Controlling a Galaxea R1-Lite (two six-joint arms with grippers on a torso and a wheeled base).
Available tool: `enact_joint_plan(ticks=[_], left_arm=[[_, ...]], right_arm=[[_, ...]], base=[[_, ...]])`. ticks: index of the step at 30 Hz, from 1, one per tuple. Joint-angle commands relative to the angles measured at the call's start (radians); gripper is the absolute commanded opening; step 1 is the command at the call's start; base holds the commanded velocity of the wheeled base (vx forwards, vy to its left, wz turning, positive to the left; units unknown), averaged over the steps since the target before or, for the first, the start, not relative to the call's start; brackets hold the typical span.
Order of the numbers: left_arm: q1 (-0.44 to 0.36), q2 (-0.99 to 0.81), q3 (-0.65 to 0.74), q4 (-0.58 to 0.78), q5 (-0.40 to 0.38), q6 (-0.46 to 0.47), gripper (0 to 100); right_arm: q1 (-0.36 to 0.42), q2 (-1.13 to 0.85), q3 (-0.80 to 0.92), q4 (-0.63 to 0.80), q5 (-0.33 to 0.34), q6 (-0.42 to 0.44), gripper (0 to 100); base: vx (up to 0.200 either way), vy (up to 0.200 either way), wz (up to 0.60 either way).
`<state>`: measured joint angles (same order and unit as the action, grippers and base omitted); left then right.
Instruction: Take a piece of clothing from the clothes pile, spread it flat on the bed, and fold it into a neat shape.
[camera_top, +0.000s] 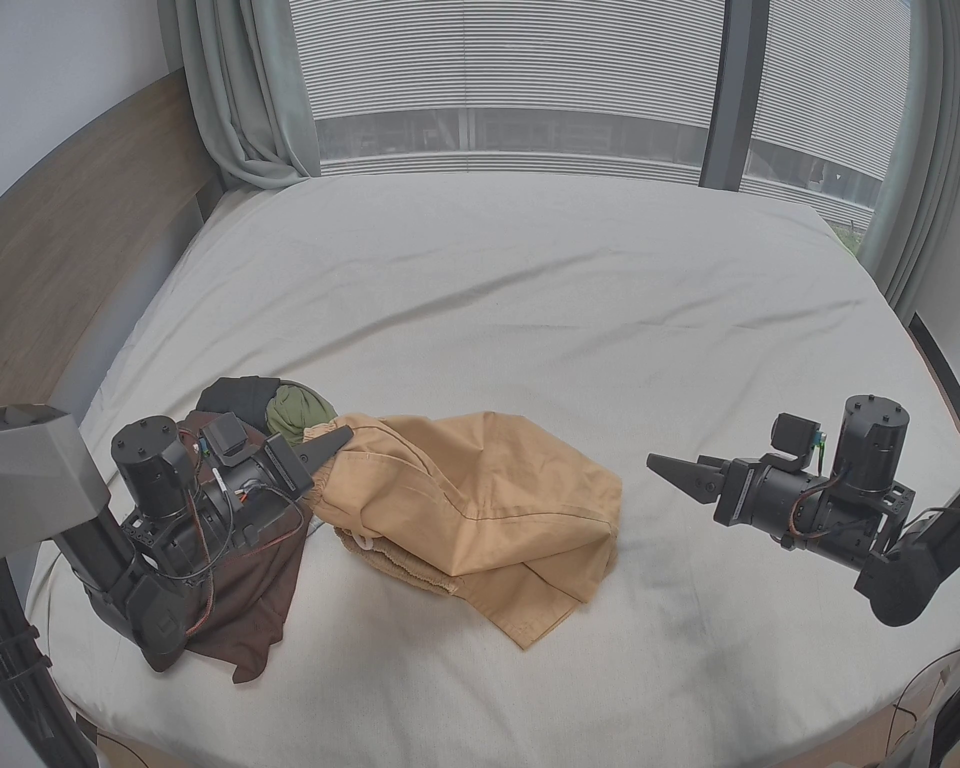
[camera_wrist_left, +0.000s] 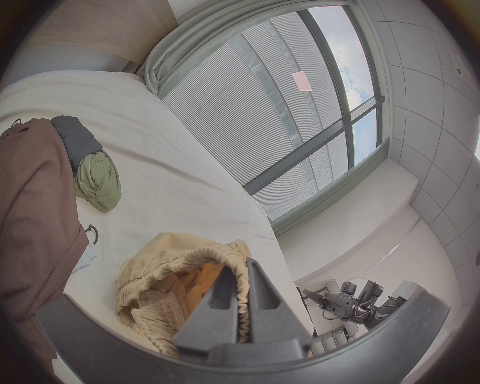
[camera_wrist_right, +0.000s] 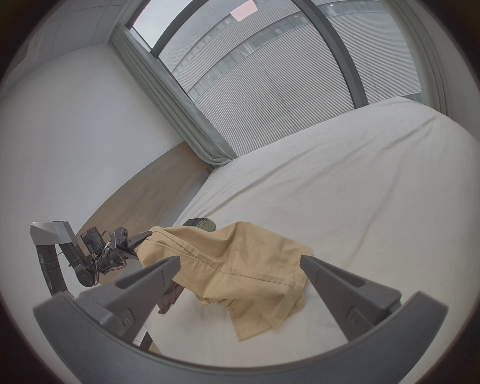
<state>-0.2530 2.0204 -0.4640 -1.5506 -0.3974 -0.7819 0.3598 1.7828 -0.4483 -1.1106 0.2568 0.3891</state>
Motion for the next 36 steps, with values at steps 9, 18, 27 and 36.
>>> enact_joint_plan(ticks=[9, 18, 27, 36], left_arm=[[0.009, 0.007, -0.002, -0.002, 0.000, -0.002, 0], [0.014, 0.006, -0.004, -0.002, -0.001, -0.002, 0], [0.014, 0.004, -0.002, 0.000, 0.000, 0.000, 0], [0.023, 0.000, -0.008, -0.002, 0.002, 0.000, 0]], right_arm=[[0.001, 0.195, -0.006, -0.097, 0.013, 0.048, 100], [-0.002, 0.383, -0.021, -0.268, 0.036, 0.126, 100], [-0.007, 0.452, -0.046, -0.279, 0.036, 0.131, 100], [-0.015, 0.558, -0.096, -0.282, 0.036, 0.166, 100]], base=[[0.000, 0.000, 0.00], [0.000, 0.000, 0.00], [0.000, 0.000, 0.00], [0.000, 0.000, 0.00]])
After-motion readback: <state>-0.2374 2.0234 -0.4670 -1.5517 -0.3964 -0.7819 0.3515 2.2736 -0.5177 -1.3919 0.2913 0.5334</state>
